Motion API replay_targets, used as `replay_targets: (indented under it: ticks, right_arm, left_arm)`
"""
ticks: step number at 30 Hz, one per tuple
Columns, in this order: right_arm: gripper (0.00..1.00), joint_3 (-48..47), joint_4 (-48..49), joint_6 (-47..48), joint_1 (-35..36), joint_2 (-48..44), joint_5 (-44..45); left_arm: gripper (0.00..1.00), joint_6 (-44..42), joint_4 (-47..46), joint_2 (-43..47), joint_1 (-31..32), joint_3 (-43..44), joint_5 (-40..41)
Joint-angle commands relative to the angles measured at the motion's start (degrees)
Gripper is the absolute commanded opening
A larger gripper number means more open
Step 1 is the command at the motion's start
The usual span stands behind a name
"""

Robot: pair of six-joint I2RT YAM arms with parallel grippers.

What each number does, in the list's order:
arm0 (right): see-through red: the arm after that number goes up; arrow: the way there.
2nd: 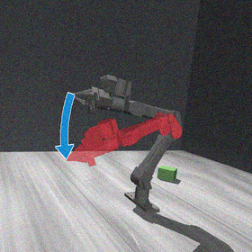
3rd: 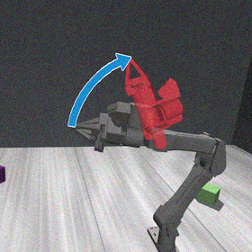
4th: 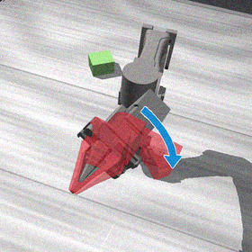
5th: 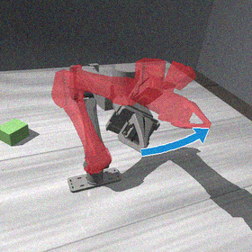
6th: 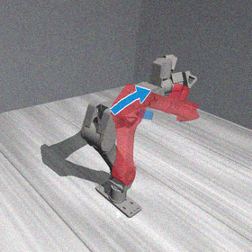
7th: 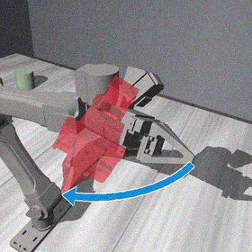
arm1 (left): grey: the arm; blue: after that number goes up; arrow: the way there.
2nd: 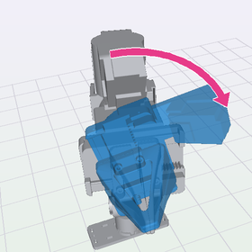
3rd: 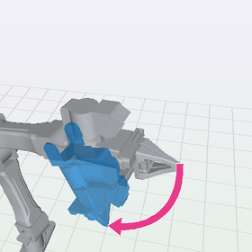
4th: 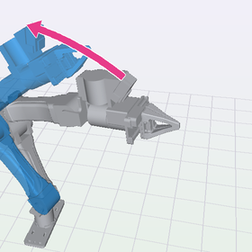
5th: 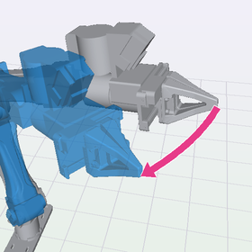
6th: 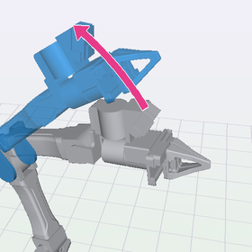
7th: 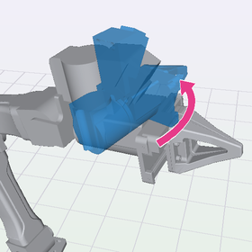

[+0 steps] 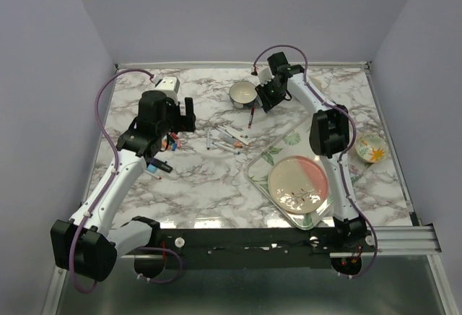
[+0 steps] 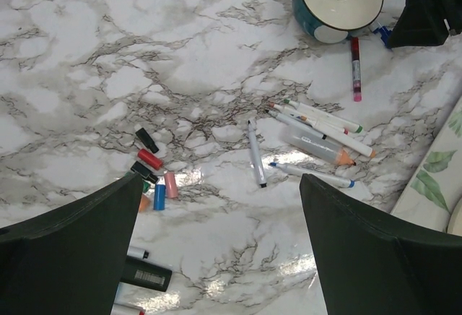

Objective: Open the pen caps
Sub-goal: Grab a pen on the table with the right arm

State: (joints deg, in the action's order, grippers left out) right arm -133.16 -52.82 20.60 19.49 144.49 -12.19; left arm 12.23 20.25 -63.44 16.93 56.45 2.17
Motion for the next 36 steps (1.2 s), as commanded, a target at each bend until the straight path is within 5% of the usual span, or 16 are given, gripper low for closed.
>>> replay_targets:
  ticks: [1, 11, 18, 20, 32, 36]
  right_arm:
    - [0.45, -2.19, -1.32, 0.67, -0.5, 1.68, 1.99]
    - [0.36, -1.75, -2.47, 2.25, -0.85, 3.08, 1.29]
    - [0.04, -1.49, -2.03, 0.41, -0.94, 2.73, 3.3]
    - [0.01, -0.09, -0.46, -2.04, -1.46, 1.6, 4.18]
    - [0.0, 15.9, 6.84, -8.29, -2.26, -18.68, 4.46]
    - [0.01, 27.23, 9.4, -9.52, -2.35, -30.64, -4.47]
  left_arm:
    - [0.99, -0.45, -1.44, 0.86, -0.14, 0.42, 0.37]
    - [0.99, -0.36, -1.62, 0.77, -0.05, 0.24, 0.29]
    - [0.99, 0.07, -3.02, 0.68, -0.23, -0.37, -4.97]
    - [0.99, 0.77, -4.43, 0.34, -0.49, -0.81, -8.67]
    - [0.99, 4.2, -8.38, -1.16, -2.87, -2.39, -16.31]
    - [0.98, 7.18, -13.29, -0.98, -2.95, -5.19, -23.34]
